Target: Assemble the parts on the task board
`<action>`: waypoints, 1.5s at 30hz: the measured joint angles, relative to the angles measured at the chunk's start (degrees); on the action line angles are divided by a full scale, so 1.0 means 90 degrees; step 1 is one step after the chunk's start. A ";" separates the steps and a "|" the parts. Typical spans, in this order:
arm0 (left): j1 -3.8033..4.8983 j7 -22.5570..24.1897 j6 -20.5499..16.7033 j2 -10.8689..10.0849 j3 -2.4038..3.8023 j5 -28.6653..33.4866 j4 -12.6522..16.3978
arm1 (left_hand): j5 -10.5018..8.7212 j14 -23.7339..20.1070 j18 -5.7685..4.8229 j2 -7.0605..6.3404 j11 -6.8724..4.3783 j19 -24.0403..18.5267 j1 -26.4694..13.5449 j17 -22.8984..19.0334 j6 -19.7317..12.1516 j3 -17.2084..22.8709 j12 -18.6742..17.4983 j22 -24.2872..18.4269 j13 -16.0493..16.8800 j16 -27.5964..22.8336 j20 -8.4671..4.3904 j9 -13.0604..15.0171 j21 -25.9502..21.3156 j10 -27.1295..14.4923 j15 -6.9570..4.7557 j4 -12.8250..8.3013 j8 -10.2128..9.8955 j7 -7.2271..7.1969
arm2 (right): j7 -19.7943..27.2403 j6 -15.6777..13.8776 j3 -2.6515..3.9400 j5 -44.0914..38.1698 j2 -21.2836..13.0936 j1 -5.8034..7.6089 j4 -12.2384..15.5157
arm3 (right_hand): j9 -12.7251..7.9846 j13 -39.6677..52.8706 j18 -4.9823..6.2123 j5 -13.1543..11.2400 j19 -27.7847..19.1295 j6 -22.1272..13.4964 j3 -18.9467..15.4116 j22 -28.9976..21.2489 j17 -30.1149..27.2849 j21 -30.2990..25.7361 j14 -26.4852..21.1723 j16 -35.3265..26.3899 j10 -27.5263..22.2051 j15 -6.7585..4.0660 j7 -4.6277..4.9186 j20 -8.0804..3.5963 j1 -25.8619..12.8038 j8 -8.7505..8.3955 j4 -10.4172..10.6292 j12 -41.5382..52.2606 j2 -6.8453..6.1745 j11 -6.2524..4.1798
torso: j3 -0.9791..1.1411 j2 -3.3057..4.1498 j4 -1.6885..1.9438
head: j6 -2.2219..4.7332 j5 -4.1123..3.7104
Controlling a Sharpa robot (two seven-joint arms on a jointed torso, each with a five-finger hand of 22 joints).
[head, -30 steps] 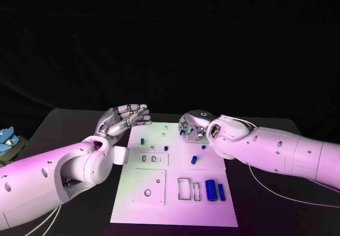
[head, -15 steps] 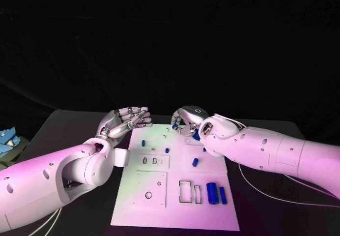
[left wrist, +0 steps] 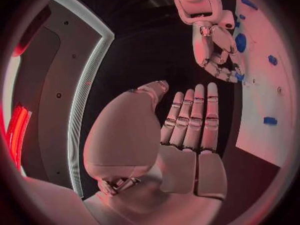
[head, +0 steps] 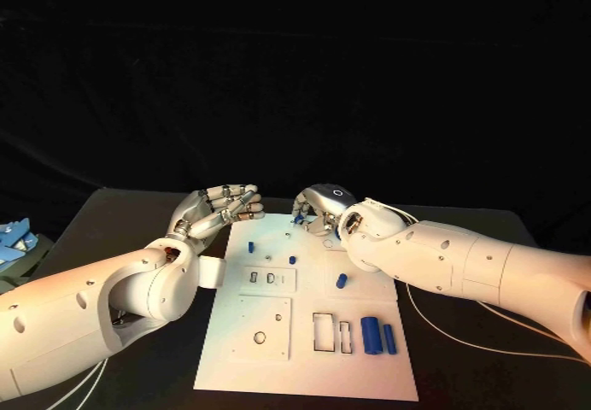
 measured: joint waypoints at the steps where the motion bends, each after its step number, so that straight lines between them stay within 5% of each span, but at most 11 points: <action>1: 0.0000 -0.0001 0.0000 0.0001 0.0000 0.0000 -0.0002 | 0.0000 0.0000 0.0000 0.0000 0.0000 -0.0012 0.0000 0.0000 0.0000 0.0000 0.0000 -0.0005 0.0000 0.0000 -0.0012 0.0000 0.0000 0.0000 0.0000 0.0000 0.0000 0.0000 | 0.0005 0.0004 0.0000 0.0003 0.0009 -0.0006 -0.0013 | 0.0000 0.0000 0.0000 0.0000 0.0000 0.0000 0.0000 0.0000 0.0000 0.0000 0.0000 0.0000 0.0000 0.0000 0.0000 0.0000 0.0000 0.0000 0.0000 -0.0006 0.0000 0.0000 | -0.0002 0.0001 0.0001 | -0.0001 0.0002; 16: 0.0005 -0.0015 0.0003 0.0007 0.0000 0.0001 -0.0003 | 0.0000 0.0000 0.0000 0.0000 0.0000 -0.0023 0.0000 -0.0001 0.0000 0.0017 0.0000 -0.0006 0.0000 0.0000 -0.0023 0.0000 0.0000 0.0000 0.0000 -0.0017 0.0000 0.0000 | 0.0066 0.0015 0.0014 0.0043 0.0155 -0.0035 -0.0240 | 0.0025 0.0000 0.0000 -0.0023 0.0000 -0.0001 0.0018 -0.0001 -0.0001 0.0000 0.0000 0.0000 0.0003 0.0000 0.0001 0.0000 0.0000 -0.0002 -0.0019 -0.0002 0.0000 0.0002 | -0.0002 0.0022 0.0005 | 0.0002 0.0021; 45: 0.0050 -0.0033 0.0004 -0.0013 0.0000 0.0002 0.0002 | 0.0000 -0.0022 -0.0001 0.0000 0.0000 -0.0044 0.0000 0.0003 0.0000 0.0017 0.0000 -0.0017 0.0000 0.0000 -0.0001 0.0001 0.0000 -0.0001 0.0022 -0.0017 0.0000 0.0000 | 0.0176 0.0068 0.0021 0.0061 0.0205 -0.0017 -0.0192 | 0.0041 -0.0002 0.0000 0.0043 -0.0001 -0.0074 0.0020 0.0009 -0.0008 0.0000 0.0000 0.0000 -0.0015 0.0000 0.0027 0.0000 0.0042 -0.0016 -0.0036 -0.0043 0.0043 -0.0012 | -0.0002 0.0074 -0.0016 | -0.0001 0.0020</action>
